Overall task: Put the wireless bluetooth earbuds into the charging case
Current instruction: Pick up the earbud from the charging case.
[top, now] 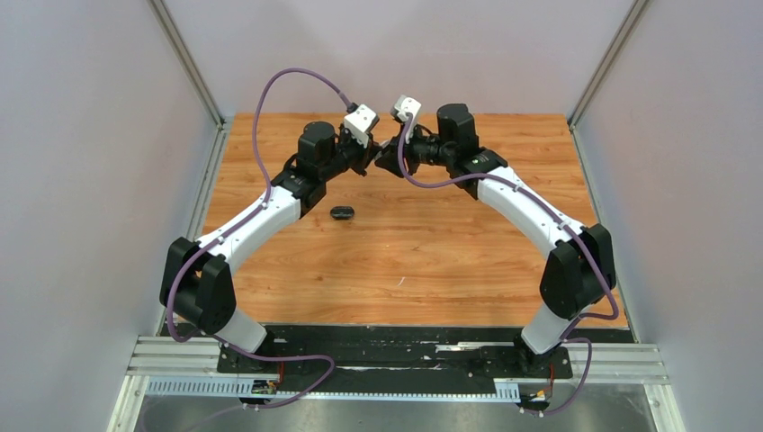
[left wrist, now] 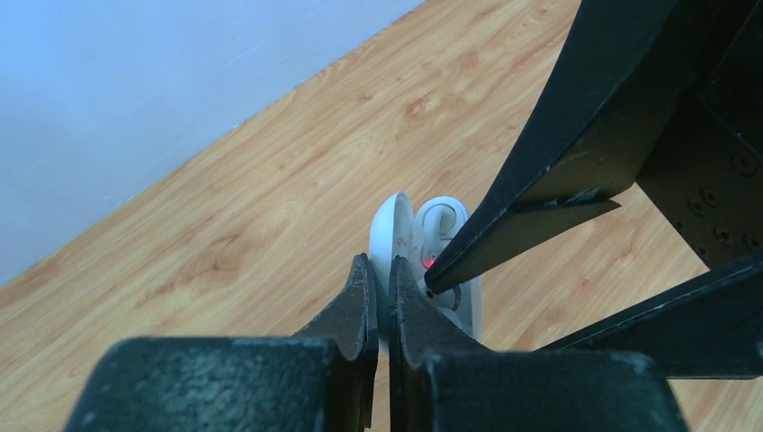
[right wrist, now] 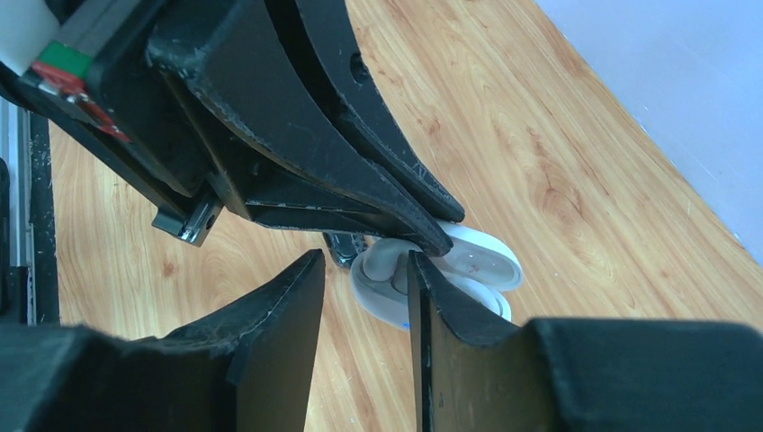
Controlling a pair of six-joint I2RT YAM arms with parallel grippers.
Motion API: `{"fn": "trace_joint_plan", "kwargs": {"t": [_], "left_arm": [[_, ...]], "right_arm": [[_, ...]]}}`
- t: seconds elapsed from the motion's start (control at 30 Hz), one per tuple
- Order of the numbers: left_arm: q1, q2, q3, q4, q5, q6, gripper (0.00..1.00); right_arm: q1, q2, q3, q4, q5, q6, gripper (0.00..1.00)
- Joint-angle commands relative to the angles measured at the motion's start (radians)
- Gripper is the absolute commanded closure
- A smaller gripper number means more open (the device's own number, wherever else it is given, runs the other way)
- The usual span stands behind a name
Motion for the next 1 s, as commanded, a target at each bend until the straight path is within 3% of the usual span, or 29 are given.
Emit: {"fn": "trace_joint_plan", "kwargs": {"t": [0.0, 0.37, 0.57, 0.83, 0.97], "left_arm": [[-0.005, -0.036, 0.020, 0.052, 0.023, -0.005, 1.00], [-0.004, -0.036, 0.023, 0.057, 0.058, -0.007, 1.00], [-0.006, -0.035, 0.020, 0.064, 0.074, -0.020, 1.00], [-0.004, -0.032, 0.022, 0.041, 0.007, 0.000, 1.00], [-0.004, -0.027, 0.023, 0.039, -0.023, -0.005, 1.00]], "right_arm": [[0.022, 0.007, 0.047, -0.002, 0.017, -0.050, 0.64], [0.043, 0.051, 0.048, 0.016, 0.118, -0.085, 0.72], [0.048, 0.084, 0.069, 0.021, 0.177, -0.090, 0.87], [0.023, 0.039, 0.120, 0.027, 0.192, -0.013, 1.00], [-0.006, 0.012, 0.123, 0.027, 0.174, 0.018, 1.00]]}}
